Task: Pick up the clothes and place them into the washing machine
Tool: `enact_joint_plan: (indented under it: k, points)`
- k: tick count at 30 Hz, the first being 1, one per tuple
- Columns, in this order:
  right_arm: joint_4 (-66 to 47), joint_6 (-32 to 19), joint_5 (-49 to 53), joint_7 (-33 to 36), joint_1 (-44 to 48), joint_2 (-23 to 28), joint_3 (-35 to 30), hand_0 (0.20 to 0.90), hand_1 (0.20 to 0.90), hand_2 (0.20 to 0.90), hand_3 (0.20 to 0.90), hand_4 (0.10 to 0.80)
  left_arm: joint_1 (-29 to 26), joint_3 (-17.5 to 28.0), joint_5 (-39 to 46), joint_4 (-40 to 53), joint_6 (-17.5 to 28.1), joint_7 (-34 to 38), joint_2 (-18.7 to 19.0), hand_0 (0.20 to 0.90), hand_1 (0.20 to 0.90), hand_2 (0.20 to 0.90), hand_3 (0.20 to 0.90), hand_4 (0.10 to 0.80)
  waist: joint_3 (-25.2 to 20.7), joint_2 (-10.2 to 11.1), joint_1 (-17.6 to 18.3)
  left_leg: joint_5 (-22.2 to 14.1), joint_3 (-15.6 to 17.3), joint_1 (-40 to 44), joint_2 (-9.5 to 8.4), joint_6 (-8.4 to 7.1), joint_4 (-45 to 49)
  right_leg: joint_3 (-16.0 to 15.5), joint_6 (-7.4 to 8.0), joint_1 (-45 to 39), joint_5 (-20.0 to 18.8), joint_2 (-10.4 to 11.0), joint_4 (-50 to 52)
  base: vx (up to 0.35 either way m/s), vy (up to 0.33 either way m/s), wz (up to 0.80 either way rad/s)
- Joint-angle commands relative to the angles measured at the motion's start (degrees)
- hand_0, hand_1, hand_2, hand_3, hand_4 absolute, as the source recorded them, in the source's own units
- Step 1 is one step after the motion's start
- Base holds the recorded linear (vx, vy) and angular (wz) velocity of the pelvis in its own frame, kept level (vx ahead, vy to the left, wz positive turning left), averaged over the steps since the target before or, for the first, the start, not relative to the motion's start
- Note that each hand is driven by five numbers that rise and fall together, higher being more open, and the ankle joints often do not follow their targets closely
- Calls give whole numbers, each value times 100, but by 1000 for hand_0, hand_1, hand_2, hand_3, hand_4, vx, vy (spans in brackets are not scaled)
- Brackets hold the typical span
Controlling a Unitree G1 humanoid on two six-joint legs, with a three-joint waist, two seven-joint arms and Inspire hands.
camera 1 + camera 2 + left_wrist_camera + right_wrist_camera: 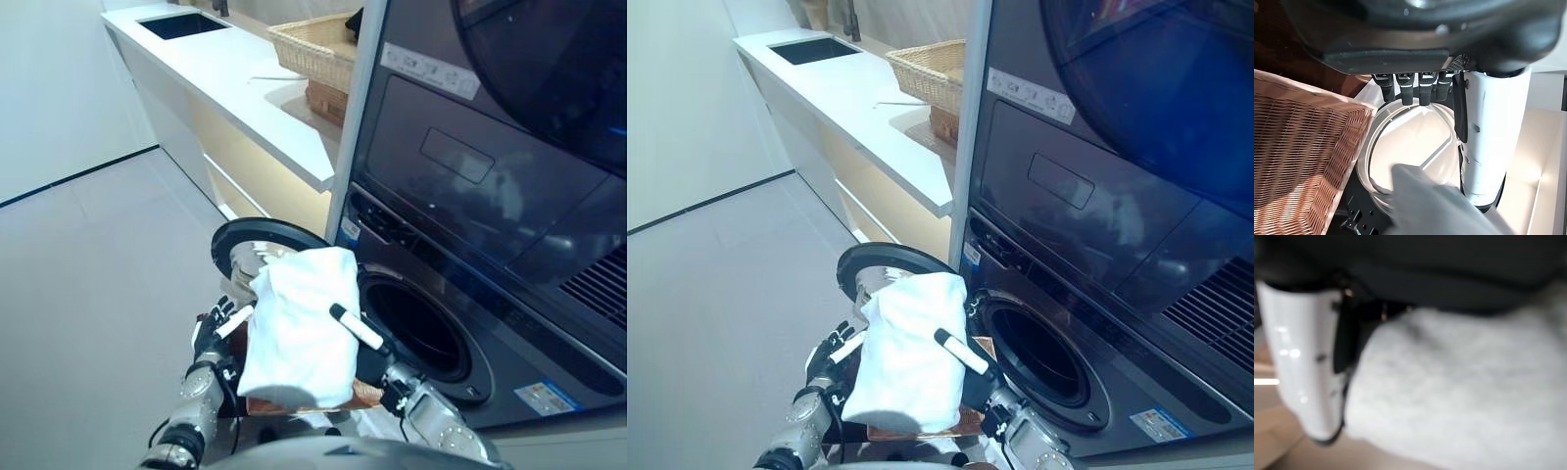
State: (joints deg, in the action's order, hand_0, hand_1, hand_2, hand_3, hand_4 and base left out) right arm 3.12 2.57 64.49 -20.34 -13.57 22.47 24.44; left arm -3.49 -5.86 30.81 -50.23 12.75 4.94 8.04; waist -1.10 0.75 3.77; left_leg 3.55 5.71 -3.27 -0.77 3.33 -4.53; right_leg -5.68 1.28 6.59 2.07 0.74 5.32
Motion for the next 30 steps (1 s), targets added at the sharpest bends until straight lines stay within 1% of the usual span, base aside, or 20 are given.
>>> enact_joint_plan:
  k: [1,9,18,23,27,28,30]
  points:
    - [-1184,-456,630,-261,556,-309,-21,200,200,200,200,300,-625,-190,80,-317,274,-78,119,900,900,900,900,800,-324,274,-35,-210,68,-47,-210,-390,-47,-94,327,-215,-365,153,-587,34,-1,4]
    - [-1466,-552,750,-156,650,-293,-74,200,200,200,200,300,-546,-165,179,-300,244,-82,103,900,900,900,900,800,-333,291,-40,-214,33,-67,-210,-390,-47,-121,335,-210,-373,161,-599,4,0,1]
    - [-1726,-561,942,-126,660,-402,78,200,200,200,200,300,-552,-171,652,-130,255,-182,-41,900,900,900,900,800,-370,307,-41,-212,-3,-83,-221,-394,-47,-165,332,-228,-360,167,-620,1,-2,2]
    - [-1655,-505,1020,-145,721,-573,256,200,200,200,200,300,-544,-370,1317,389,244,-487,-293,900,900,900,900,800,-373,306,-63,-205,-58,-94,-227,-386,-47,-215,333,-236,-361,187,-619,-9,0,7]
    - [-1554,-488,1024,-126,777,-616,293,200,200,200,200,300,-494,-598,1773,808,186,-737,-435,900,900,900,900,800,-355,302,-70,-187,-84,-127,-228,-374,-47,-228,331,-209,-365,195,-608,-15,5,4]
    - [-1553,-488,1024,-126,776,-617,291,200,200,200,200,300,-490,-601,1775,812,185,-736,-435,900,900,900,900,800,-358,302,-71,-187,-84,-128,-228,-374,-47,-229,331,-207,-365,195,-607,-24,8,4]
    - [-1413,-470,1062,-114,784,-653,274,200,200,200,200,300,-399,-746,2043,1169,152,-929,-476,900,900,900,900,800,-338,303,-84,-171,-109,-148,-236,-367,-47,-242,327,-190,-375,199,-596,-19,8,5]
